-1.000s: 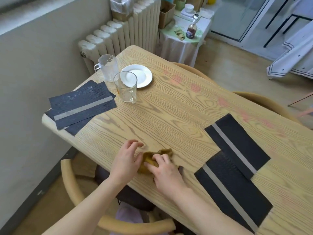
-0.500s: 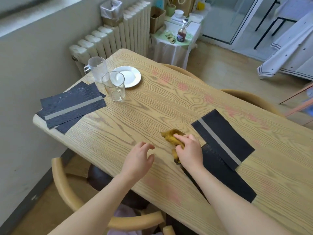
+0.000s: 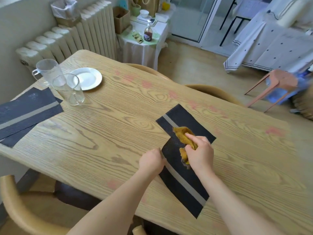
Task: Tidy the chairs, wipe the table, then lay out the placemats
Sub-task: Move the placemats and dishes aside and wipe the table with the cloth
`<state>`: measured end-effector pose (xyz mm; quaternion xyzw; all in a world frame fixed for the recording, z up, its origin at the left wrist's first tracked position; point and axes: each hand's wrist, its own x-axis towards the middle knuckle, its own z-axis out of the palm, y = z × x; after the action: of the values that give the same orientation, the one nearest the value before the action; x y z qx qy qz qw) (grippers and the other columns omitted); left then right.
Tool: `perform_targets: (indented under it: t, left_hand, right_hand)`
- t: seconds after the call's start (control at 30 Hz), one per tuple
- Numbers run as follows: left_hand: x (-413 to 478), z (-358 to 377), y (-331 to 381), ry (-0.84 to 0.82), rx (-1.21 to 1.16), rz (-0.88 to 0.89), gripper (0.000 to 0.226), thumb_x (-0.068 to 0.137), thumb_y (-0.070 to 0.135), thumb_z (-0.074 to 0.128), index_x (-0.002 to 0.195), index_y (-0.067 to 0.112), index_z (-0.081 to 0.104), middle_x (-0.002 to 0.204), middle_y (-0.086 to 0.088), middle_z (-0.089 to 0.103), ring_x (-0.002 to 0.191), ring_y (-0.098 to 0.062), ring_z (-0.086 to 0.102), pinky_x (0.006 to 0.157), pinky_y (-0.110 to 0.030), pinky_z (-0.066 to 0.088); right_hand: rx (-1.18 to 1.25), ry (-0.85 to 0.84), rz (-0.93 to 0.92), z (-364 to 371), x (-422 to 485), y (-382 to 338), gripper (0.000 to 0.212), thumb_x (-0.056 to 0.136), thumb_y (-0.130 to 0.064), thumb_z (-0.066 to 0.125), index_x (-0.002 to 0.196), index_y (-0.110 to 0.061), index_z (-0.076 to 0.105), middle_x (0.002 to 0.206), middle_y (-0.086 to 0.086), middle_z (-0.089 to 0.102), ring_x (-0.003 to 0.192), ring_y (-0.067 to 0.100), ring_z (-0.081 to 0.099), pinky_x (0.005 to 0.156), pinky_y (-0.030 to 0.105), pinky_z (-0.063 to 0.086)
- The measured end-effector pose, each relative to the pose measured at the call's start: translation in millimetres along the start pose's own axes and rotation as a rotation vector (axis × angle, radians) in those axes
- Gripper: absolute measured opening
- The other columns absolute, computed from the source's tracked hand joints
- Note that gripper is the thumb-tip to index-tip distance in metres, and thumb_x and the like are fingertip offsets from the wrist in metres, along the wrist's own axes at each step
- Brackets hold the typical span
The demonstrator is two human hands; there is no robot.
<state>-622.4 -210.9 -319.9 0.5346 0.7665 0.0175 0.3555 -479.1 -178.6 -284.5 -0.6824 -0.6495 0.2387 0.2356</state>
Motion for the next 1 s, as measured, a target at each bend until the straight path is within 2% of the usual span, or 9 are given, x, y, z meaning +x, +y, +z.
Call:
perform_targets:
  t: [0.07, 0.13, 0.2, 0.37, 0.57, 0.67, 0.77, 0.9, 1.0]
  left_hand:
    - [1, 0, 4, -0.032, -0.118, 0.036, 0.012, 0.094, 0.016, 0.047, 0.101, 0.013, 0.056, 0.094, -0.008, 0.062, 0.085, -0.026, 0.065, 0.065, -0.032, 0.052]
    - [2, -3, -1, -0.061, -0.378, 0.011, 0.017, 0.093, 0.007, 0.042, 0.093, 0.013, 0.057, 0.082, -0.009, 0.062, 0.062, -0.025, 0.066, 0.057, -0.033, 0.058]
    - [2, -9, -10, -0.023, -0.616, -0.045, 0.021, 0.095, 0.008, 0.042, 0.097, 0.011, 0.063, 0.075, -0.008, 0.062, 0.049, -0.02, 0.059, 0.051, -0.029, 0.056]
    - [3, -32, -42, 0.291, -0.913, -0.216, 0.021, 0.098, 0.009, 0.041, 0.107, 0.013, 0.06, 0.065, -0.001, 0.054, 0.049, -0.015, 0.048, 0.045, -0.025, 0.041]
    - [2, -43, -78, 0.649, -1.053, -0.44, 0.017, 0.096, 0.014, 0.041, 0.095, 0.011, 0.057, 0.065, -0.006, 0.052, 0.049, -0.02, 0.046, 0.053, -0.029, 0.038]
    - [-2, -41, -88, 0.674, -1.137, -0.47, 0.014, 0.095, 0.013, 0.042, 0.09, 0.01, 0.056, 0.068, -0.008, 0.05, 0.047, -0.019, 0.042, 0.052, -0.028, 0.036]
    - [-7, -39, -93, 0.655, -1.216, -0.465, 0.015, 0.097, 0.012, 0.041, 0.096, 0.01, 0.056, 0.068, -0.003, 0.047, 0.047, -0.017, 0.039, 0.048, -0.026, 0.036]
    - [-15, -46, -102, 0.698, -1.3, -0.491, 0.014, 0.098, 0.012, 0.042, 0.093, 0.011, 0.055, 0.069, -0.001, 0.045, 0.047, -0.014, 0.039, 0.048, -0.026, 0.037]
    - [-18, -57, -118, 0.759, -1.351, -0.556, 0.011, 0.097, 0.013, 0.043, 0.091, 0.012, 0.053, 0.067, -0.001, 0.046, 0.044, -0.013, 0.04, 0.047, -0.026, 0.038]
  right_hand:
    - [0.024, 0.022, 0.0, -9, 0, 8, 0.036, 0.089, -0.011, 0.062, 0.123, -0.024, 0.065, 0.11, -0.006, 0.054, 0.106, 0.015, 0.053, 0.081, 0.024, 0.05]
    - [0.051, 0.045, 0.003, -16, 1, 13, 0.036, 0.089, -0.01, 0.062, 0.122, -0.023, 0.066, 0.109, -0.005, 0.055, 0.105, 0.015, 0.054, 0.083, 0.029, 0.052]
    - [0.059, 0.092, 0.016, -21, 3, 17, 0.036, 0.088, -0.011, 0.062, 0.122, -0.022, 0.066, 0.11, -0.004, 0.055, 0.104, 0.015, 0.053, 0.08, 0.028, 0.051]
    - [0.028, 0.172, 0.107, -29, 7, 27, 0.037, 0.087, -0.011, 0.061, 0.122, -0.022, 0.066, 0.106, -0.007, 0.047, 0.104, 0.014, 0.047, 0.076, 0.021, 0.034]
    - [-0.035, -0.047, 0.109, 7, -16, 33, 0.039, 0.088, -0.015, 0.059, 0.127, -0.022, 0.063, 0.105, -0.009, 0.044, 0.106, 0.013, 0.046, 0.082, 0.021, 0.037]
    - [-0.226, -0.266, 0.009, 33, -36, 24, 0.044, 0.094, -0.024, 0.054, 0.138, -0.024, 0.051, 0.118, -0.006, 0.043, 0.109, 0.012, 0.038, 0.091, 0.022, 0.038]
    - [-0.364, -0.389, -0.195, 56, -53, 3, 0.045, 0.096, -0.025, 0.051, 0.141, -0.026, 0.045, 0.132, -0.001, 0.038, 0.121, 0.019, 0.032, 0.105, 0.029, 0.035]
    - [-0.429, -0.522, -0.41, 75, -64, -17, 0.048, 0.095, -0.016, 0.049, 0.141, -0.028, 0.041, 0.134, 0.002, 0.033, 0.122, 0.022, 0.032, 0.097, 0.032, 0.045]
    - [-0.483, -0.472, -0.419, 73, -51, -11, 0.05, 0.096, -0.016, 0.047, 0.144, -0.03, 0.037, 0.134, 0.001, 0.034, 0.121, 0.02, 0.033, 0.092, 0.03, 0.047]
